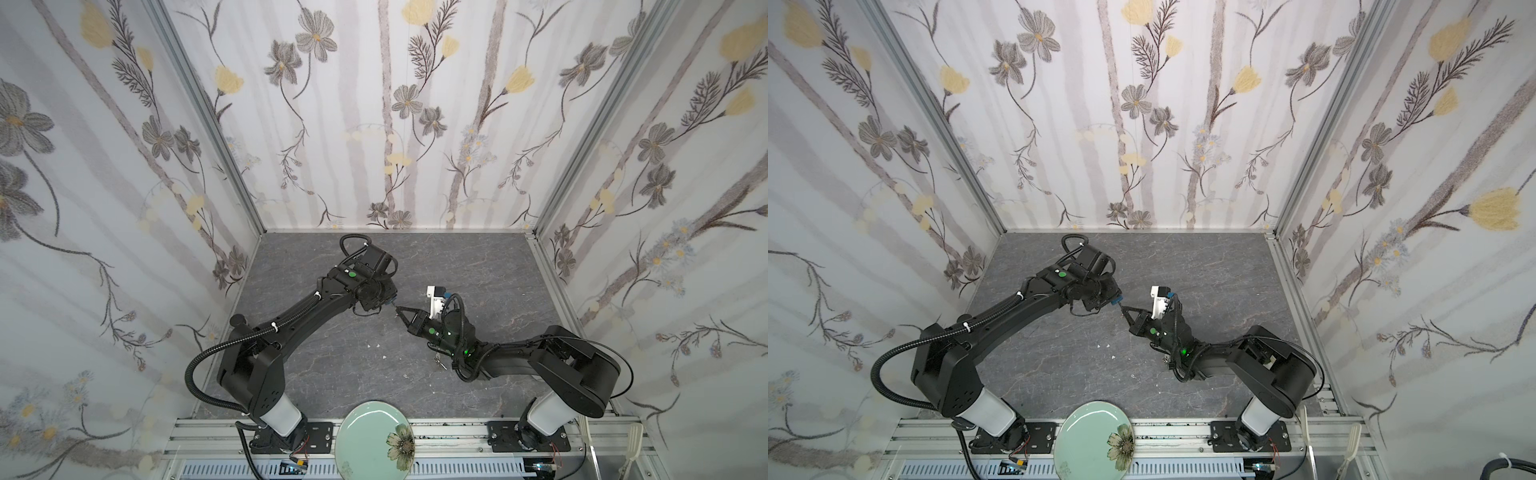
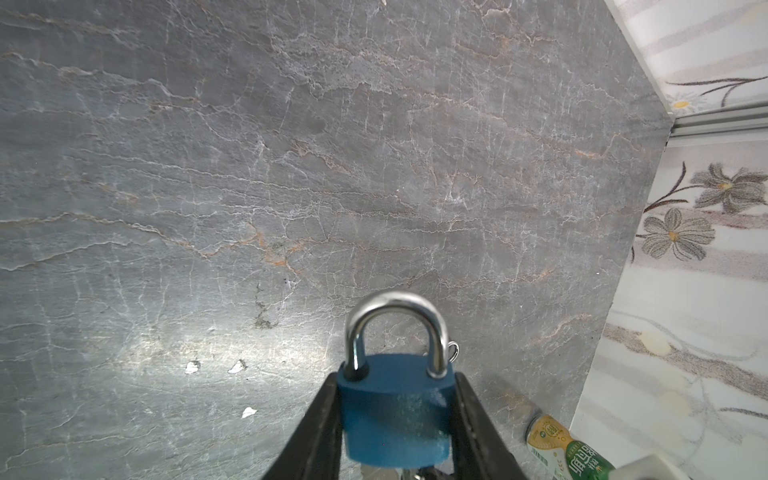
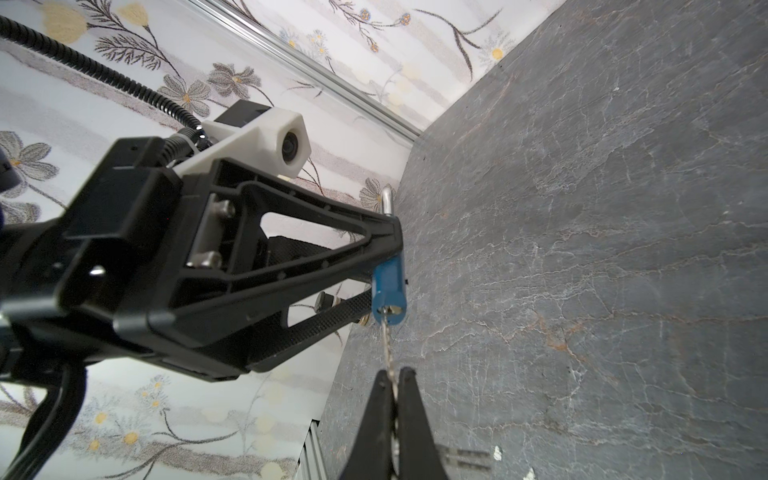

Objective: Unlock with the key
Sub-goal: 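Push the key with the right gripper into the padlock keyhole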

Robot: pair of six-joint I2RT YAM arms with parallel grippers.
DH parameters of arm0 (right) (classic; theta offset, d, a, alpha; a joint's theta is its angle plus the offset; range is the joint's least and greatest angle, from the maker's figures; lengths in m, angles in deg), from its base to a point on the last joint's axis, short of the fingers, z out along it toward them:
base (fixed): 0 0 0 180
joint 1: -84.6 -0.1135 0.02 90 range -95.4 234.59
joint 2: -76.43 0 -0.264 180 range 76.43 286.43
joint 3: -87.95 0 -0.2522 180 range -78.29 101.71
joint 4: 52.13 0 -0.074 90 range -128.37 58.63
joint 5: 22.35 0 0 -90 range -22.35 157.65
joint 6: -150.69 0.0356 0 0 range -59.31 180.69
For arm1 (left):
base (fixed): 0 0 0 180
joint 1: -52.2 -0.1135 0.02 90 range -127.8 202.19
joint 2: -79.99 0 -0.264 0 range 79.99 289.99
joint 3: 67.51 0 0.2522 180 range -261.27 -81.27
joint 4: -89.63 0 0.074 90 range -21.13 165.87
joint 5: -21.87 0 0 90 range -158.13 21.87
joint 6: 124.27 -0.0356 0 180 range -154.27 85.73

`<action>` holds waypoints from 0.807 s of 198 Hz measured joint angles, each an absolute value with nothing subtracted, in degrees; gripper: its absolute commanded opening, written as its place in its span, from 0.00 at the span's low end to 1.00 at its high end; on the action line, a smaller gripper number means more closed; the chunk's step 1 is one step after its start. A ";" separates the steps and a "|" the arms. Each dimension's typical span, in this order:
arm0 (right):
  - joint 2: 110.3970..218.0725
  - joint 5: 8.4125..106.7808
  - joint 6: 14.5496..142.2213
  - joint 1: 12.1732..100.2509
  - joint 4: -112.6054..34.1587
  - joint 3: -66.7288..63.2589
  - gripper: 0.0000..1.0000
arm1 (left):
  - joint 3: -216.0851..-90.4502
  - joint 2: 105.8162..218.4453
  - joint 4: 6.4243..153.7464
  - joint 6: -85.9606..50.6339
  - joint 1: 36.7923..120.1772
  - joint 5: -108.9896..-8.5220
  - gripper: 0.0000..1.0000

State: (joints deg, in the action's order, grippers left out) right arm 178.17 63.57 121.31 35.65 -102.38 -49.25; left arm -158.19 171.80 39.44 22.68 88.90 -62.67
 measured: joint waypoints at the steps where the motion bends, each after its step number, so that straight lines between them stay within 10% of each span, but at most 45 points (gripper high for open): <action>1: 178.19 63.57 121.31 35.65 -102.38 -49.25 0.00 | -158.19 171.80 39.44 22.68 88.90 -62.67 0.15; 160: 179.52 63.33 121.74 35.69 -103.01 -48.66 0.00 | -158.19 171.89 39.64 23.14 88.88 -62.94 0.15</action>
